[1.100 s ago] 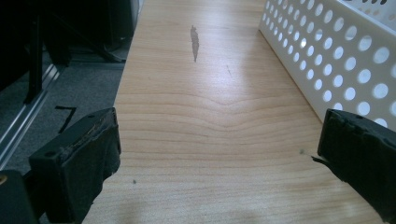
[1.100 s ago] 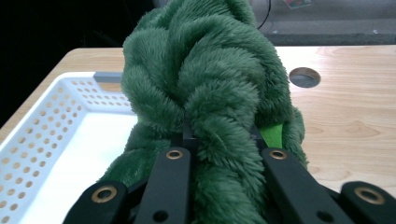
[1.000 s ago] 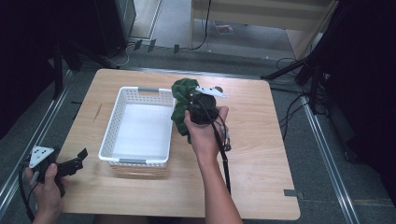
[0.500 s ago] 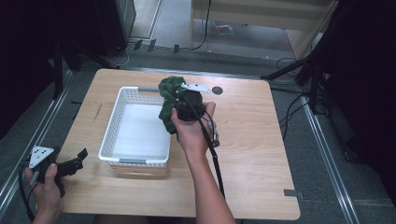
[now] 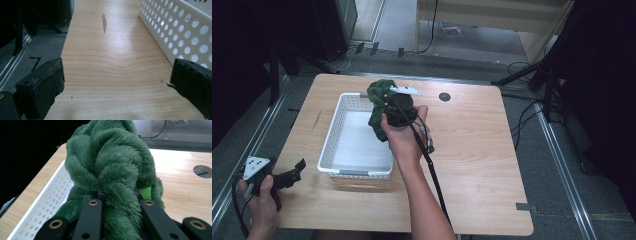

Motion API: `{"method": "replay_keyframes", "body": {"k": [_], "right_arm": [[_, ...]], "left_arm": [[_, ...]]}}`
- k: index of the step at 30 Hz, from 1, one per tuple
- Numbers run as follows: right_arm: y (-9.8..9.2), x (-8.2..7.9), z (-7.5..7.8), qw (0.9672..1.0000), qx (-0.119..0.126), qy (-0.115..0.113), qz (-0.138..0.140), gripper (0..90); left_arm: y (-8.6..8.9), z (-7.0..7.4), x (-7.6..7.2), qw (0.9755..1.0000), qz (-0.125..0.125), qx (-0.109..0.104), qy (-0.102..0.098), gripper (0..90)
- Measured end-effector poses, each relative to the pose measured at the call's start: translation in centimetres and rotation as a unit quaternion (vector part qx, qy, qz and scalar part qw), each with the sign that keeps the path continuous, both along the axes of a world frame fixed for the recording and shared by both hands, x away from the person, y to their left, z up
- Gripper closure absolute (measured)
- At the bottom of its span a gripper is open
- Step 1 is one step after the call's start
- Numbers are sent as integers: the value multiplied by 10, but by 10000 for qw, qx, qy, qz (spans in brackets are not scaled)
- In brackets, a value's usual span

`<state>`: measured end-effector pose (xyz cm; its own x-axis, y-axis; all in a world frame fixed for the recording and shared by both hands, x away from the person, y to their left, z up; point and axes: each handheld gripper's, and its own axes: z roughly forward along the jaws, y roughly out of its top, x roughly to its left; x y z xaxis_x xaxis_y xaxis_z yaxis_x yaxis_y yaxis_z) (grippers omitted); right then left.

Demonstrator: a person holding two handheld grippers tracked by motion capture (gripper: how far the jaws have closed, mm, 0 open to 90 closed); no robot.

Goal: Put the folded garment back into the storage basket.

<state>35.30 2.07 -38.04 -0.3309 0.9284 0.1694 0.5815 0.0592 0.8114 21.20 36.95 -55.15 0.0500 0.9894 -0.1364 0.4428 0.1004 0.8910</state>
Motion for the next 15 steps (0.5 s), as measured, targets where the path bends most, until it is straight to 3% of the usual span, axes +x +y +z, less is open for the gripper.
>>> {"method": "replay_keyframes", "body": {"k": [15], "right_arm": [[33,1,-6,9996,96,75,262,802]], "left_arm": [[0,0,0,10000,-3,-27,23,2]]}}
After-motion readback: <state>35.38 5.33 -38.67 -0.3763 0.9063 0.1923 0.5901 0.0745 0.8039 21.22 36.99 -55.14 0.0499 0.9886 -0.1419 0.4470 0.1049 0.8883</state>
